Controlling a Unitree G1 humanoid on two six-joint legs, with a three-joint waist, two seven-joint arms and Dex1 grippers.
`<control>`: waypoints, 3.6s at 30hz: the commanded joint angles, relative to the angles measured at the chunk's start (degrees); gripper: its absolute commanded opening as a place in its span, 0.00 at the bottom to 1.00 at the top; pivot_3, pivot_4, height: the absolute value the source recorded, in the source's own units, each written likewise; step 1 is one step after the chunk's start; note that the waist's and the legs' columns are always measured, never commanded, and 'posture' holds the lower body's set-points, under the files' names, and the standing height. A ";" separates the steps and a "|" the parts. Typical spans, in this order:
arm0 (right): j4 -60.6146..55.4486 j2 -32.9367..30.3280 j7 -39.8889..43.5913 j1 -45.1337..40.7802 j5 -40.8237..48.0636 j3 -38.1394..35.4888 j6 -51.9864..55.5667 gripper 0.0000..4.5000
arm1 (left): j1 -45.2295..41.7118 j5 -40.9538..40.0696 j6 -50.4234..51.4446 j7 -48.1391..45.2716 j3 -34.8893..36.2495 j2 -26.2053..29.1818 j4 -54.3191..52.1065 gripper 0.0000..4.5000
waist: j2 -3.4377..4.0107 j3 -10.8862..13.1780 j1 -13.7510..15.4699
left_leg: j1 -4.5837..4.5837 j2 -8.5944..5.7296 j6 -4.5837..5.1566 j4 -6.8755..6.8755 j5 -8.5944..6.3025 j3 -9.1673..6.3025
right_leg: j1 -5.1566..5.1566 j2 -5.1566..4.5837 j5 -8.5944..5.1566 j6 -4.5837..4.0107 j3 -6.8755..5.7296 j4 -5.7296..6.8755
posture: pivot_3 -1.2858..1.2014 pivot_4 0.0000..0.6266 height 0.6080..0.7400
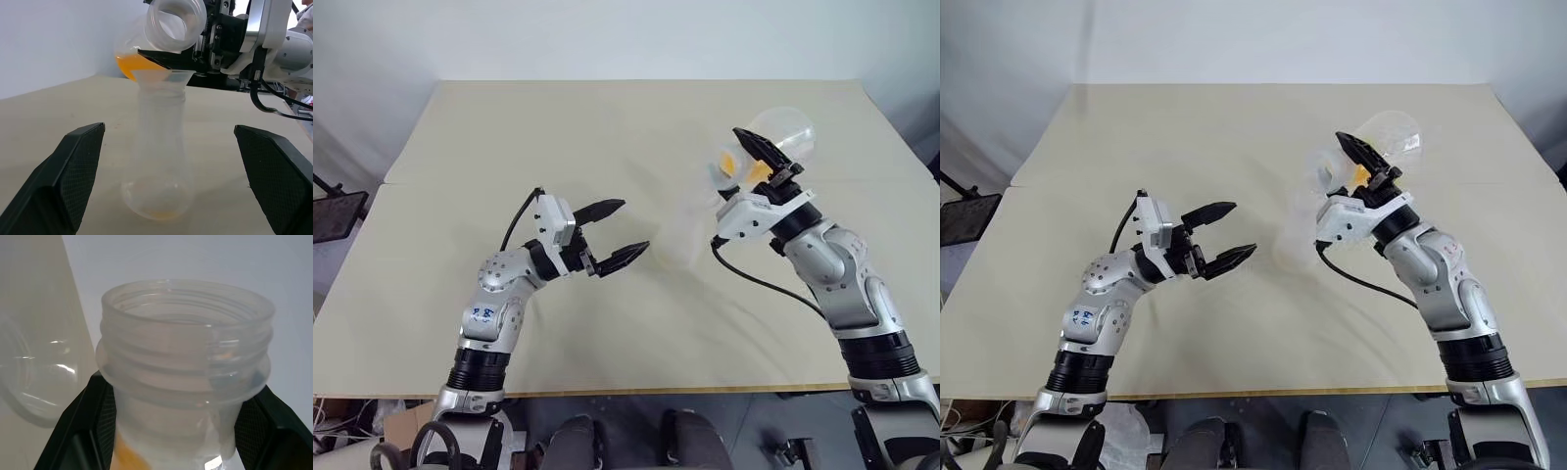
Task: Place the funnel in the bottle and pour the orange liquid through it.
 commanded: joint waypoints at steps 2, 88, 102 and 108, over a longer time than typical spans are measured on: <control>-0.54 -1.19 -3.03 -2.20 -2.97 -1.11 0.18 0.58 | -0.86 0.34 -1.23 0.26 -0.27 -0.23 -0.83 1.00 | 0.00 0.00 0.01 | 0.00 0.00 0.00 0.00 0.00 0.00 | 0.00 0.00 0.00 0.00 0.00 0.00 | 0.52 0.24 1.00; 2.47 -6.46 -12.78 -5.65 -21.42 2.91 -0.29 0.58 | -0.90 0.43 -1.86 3.16 -1.11 -2.73 -1.48 1.00 | 0.00 0.00 -0.01 | -0.01 0.02 -0.01 -0.01 0.01 0.00 | 0.00 0.01 0.00 0.00 0.00 -0.03 | 0.52 0.24 1.00; 2.23 -6.55 -13.30 -5.73 -22.30 3.24 -0.12 0.58 | -1.00 0.53 -2.13 3.29 -1.14 -3.03 -1.30 1.00 | 0.00 0.00 -0.01 | -0.01 0.02 -0.01 -0.01 0.01 0.00 | 0.00 0.01 0.00 0.00 0.00 -0.03 | 0.52 0.24 1.00; 2.15 -6.57 -14.27 -5.77 -22.70 3.35 -0.50 0.58 | -1.67 0.67 -2.29 3.27 -1.22 -3.32 -0.80 1.00 | 0.00 0.00 -0.02 | -0.01 0.02 -0.01 -0.01 0.01 0.00 | 0.00 0.01 0.00 0.00 0.00 -0.03 | 0.52 0.24 1.00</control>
